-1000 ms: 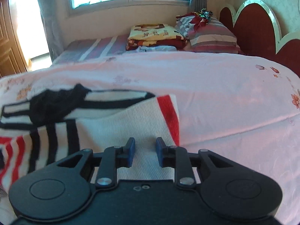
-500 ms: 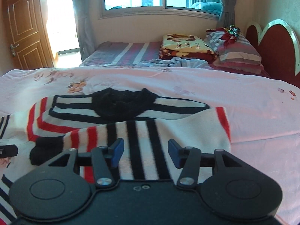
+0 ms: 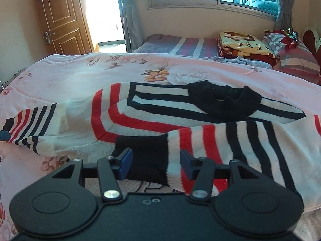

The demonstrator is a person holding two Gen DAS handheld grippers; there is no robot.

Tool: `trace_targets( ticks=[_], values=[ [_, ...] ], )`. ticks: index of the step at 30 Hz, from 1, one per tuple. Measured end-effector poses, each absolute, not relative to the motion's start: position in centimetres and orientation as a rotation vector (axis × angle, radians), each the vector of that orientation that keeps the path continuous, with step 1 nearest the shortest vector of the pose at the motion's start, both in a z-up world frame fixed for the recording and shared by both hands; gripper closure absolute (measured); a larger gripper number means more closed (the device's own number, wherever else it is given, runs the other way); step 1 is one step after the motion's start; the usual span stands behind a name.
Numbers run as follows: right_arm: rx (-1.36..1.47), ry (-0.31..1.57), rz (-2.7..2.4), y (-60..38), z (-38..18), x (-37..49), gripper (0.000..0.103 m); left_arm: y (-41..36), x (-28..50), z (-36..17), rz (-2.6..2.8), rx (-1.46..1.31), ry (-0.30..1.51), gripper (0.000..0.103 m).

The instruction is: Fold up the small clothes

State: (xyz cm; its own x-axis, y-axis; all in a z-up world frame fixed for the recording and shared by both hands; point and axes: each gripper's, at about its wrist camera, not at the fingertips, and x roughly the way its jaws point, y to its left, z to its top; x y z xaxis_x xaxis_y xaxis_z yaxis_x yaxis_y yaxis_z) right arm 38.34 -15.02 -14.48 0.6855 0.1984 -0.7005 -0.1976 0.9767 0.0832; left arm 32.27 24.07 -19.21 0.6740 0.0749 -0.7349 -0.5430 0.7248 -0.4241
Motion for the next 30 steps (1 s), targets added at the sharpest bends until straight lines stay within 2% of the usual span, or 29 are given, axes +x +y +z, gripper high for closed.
trace_targets(
  ticks=[1,2,8,9,10,11,12,14,19,23,26,30],
  values=[
    [0.001,0.795,0.221,-14.6,-14.8,38.5,0.051,25.1,32.4,-19.8,0.391,-0.717,0.757,0.006],
    [0.000,0.803,0.219,-14.3,-15.1,38.7,0.051,26.0,32.5,-20.5,0.402,-0.751,0.755,0.020],
    [-0.001,0.811,0.198,-13.3,-15.9,39.3,0.051,28.6,34.6,-22.0,0.349,-0.836,0.645,0.027],
    [-0.002,0.812,0.193,-13.2,-16.0,39.4,0.051,28.8,34.9,-22.2,0.343,-0.850,0.628,0.032],
    [-0.001,0.811,0.188,-13.2,-16.0,39.5,0.051,29.1,35.4,-22.3,0.342,-0.864,0.614,0.042],
    [0.002,0.807,0.181,-13.2,-16.1,39.7,0.051,29.4,35.9,-22.7,0.344,-0.880,0.618,0.063],
    [0.002,0.807,0.175,-13.1,-16.2,39.8,0.051,29.8,36.3,-23.1,0.359,-0.903,0.608,0.077],
    [-0.005,0.808,0.164,-12.9,-16.4,40.0,0.051,30.5,36.8,-23.8,0.382,-0.940,0.602,0.091],
    [-0.016,0.761,0.134,-12.7,-15.9,40.0,0.051,29.0,37.6,-22.2,0.369,-0.846,0.571,0.096],
    [-0.112,0.790,0.133,-12.0,-17.8,39.9,0.050,25.7,38.5,-18.3,0.277,-0.713,0.492,0.096],
    [-0.103,0.806,0.145,-12.3,-17.4,40.2,0.051,21.0,39.8,-14.3,0.119,-0.559,0.440,0.096],
    [0.079,0.759,0.145,-15.8,-15.1,39.3,0.051,11.9,41.3,-10.1,-0.131,-0.414,0.409,0.096]
  ],
)
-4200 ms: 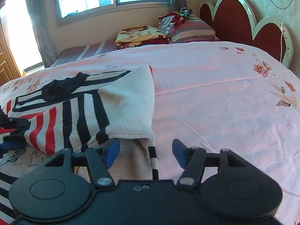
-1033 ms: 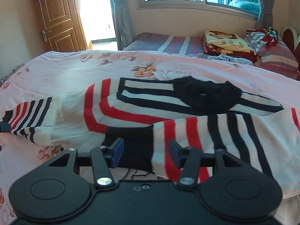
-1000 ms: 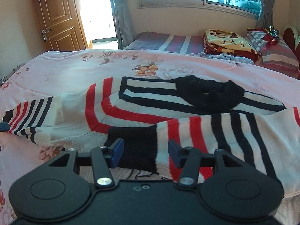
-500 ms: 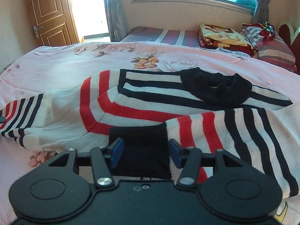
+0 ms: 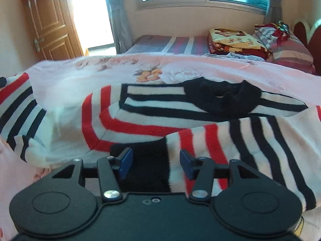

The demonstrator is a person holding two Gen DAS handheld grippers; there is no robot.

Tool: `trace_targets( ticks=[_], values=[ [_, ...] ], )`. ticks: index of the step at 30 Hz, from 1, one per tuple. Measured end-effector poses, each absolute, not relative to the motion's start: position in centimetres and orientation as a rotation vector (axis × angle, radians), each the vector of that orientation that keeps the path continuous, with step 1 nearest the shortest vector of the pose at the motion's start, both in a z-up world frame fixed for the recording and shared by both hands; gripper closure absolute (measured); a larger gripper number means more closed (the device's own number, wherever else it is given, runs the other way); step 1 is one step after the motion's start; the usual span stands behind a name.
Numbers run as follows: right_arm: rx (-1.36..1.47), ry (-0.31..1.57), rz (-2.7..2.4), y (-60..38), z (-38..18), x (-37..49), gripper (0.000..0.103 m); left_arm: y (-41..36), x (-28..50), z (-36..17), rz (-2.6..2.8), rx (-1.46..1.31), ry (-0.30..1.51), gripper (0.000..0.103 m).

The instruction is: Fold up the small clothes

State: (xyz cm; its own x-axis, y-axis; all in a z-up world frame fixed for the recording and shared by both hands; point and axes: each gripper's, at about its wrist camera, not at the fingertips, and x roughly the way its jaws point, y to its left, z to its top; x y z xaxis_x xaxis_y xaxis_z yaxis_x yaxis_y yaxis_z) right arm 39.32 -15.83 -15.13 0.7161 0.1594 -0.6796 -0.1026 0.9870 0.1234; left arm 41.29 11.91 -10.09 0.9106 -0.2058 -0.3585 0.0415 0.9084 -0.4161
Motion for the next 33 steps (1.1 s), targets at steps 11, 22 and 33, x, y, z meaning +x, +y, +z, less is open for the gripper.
trace_targets(
  ticks=[11,22,33],
  values=[
    [0.255,0.756,-0.076,-30.4,-13.7,34.0,0.043,-12.7,41.9,-13.9,-0.501,-0.037,0.703,0.096],
    [0.363,0.766,0.031,-31.6,-14.1,33.2,0.036,-7.6,38.0,-9.0,-0.386,-0.154,0.516,0.011],
    [0.293,0.838,0.180,-23.1,-14.9,37.5,0.026,0.8,40.4,-13.3,-0.037,-0.137,0.619,0.011]
  ],
)
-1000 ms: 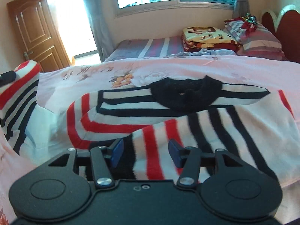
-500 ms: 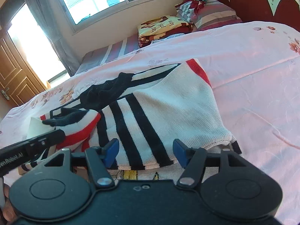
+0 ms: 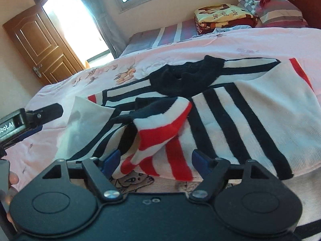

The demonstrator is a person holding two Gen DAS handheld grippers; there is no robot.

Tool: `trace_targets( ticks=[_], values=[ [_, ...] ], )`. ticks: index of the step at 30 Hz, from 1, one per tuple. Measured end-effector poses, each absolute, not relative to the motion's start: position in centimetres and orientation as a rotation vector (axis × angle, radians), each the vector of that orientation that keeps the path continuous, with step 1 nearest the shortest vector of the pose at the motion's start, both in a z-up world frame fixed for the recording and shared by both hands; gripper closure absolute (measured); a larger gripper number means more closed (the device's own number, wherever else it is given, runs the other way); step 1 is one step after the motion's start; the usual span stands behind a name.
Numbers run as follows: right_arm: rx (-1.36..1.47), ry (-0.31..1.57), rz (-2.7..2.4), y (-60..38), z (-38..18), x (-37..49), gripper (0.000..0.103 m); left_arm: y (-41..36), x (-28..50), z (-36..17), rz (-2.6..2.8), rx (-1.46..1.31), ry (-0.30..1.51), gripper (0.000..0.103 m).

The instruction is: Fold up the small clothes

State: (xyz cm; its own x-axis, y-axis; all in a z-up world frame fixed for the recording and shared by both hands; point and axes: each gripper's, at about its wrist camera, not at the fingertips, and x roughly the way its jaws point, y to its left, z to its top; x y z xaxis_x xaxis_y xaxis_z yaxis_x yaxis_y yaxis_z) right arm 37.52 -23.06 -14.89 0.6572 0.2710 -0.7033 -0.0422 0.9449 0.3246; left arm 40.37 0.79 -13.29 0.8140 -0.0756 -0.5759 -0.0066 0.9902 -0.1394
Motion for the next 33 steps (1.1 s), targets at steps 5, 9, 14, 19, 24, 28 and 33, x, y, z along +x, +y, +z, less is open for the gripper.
trace_targets(
  ticks=[5,9,14,19,24,28,33],
  values=[
    [0.293,0.819,0.129,-23.0,-15.0,39.3,0.088,1.4,42.6,-17.4,-0.028,-0.149,0.772,0.011],
    [0.346,0.746,0.059,-26.7,-13.6,38.3,0.092,1.2,42.9,-18.8,-0.042,-0.196,0.801,0.011],
    [0.415,0.826,-0.011,-31.4,-15.4,36.7,0.083,0.5,43.3,-20.2,-0.066,-0.181,0.829,0.011],
    [0.415,0.773,-0.074,-33.1,-15.4,36.5,0.065,0.4,44.4,-19.6,-0.053,-0.178,0.818,0.011],
    [0.450,0.744,-0.127,-34.9,-15.1,36.6,0.072,1.6,47.9,-19.2,-0.006,-0.241,0.800,0.030],
    [0.423,0.766,-0.144,-36.1,-15.8,36.1,0.094,1.8,49.8,-19.8,-0.011,-0.285,0.799,0.063],
    [0.373,0.658,-0.129,-36.0,-14.1,35.2,0.096,1.1,50.7,-19.6,0.017,-0.251,0.760,0.084]
  ],
)
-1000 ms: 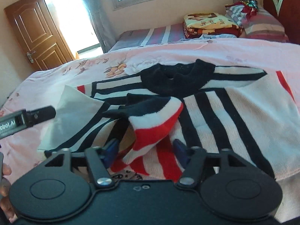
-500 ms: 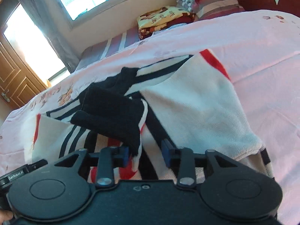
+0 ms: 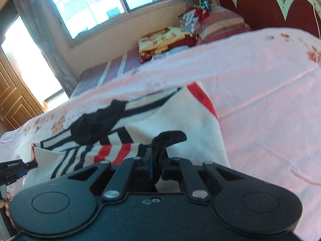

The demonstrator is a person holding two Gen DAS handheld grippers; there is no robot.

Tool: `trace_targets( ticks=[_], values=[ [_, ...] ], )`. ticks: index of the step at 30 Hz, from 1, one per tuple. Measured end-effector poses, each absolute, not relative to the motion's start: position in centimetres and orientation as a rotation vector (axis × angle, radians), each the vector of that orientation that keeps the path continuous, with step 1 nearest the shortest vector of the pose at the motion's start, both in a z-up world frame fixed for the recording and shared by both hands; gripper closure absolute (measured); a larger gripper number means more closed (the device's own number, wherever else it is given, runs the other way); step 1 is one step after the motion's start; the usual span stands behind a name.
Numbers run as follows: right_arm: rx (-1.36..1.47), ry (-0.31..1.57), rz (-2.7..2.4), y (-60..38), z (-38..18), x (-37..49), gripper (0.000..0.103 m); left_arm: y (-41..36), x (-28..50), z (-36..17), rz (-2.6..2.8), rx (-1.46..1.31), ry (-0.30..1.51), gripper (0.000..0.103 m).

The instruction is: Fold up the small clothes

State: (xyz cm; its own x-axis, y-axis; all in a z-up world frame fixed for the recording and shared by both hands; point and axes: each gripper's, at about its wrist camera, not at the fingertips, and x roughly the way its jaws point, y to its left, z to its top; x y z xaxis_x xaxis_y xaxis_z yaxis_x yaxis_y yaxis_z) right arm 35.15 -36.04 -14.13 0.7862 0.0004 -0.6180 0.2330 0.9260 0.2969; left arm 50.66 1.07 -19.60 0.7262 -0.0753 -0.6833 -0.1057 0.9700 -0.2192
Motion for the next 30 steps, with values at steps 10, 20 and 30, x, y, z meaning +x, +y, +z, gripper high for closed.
trace_targets(
  ticks=[10,20,30],
  values=[
    [0.308,0.708,-0.220,-37.2,-15.2,35.2,0.075,1.4,48.0,-17.4,0.052,-0.191,0.690,0.084],
    [0.202,0.743,-0.028,-31.7,-14.6,36.0,0.076,-2.3,40.5,-18.4,-0.101,-0.081,0.766,0.078],
    [0.115,0.770,-0.055,-31.9,-15.1,34.3,0.072,-2.7,38.0,-16.7,-0.116,-0.004,0.725,0.078]
  ],
)
